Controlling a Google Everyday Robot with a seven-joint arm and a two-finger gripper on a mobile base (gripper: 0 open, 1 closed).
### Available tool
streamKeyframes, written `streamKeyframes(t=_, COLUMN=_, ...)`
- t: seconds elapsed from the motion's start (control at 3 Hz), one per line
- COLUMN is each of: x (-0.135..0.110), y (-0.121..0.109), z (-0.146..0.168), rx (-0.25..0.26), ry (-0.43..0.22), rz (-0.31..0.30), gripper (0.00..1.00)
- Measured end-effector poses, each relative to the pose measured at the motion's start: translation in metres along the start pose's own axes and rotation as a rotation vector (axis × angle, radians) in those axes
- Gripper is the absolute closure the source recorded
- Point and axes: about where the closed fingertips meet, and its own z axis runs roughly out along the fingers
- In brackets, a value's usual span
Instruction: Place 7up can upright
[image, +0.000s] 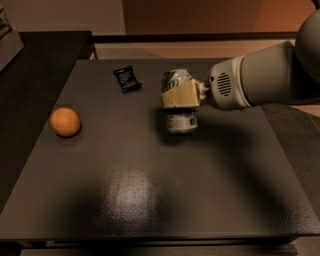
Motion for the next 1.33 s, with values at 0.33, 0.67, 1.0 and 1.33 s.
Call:
streamKeyframes(t=0.33, x=-0.004, y=0.009, z=-0.006, rx=-0.034, ry=-0.031, rz=-0.042, gripper=1.00)
streamKeyframes(t=0.67, x=-0.005, y=0.009, z=-0.005, rx=-0.034, ry=-0.030, rz=-0.045, gripper=1.00)
streamKeyframes(t=1.0, x=-0.008, y=0.010, z=-0.007, rx=-0.028, ry=-0.038, rz=-0.100, gripper=1.00)
streamKeyframes(t=1.33, x=-0.016, y=0.009, z=-0.009, rx=-0.042, ry=-0.082, rz=-0.185, gripper=1.00)
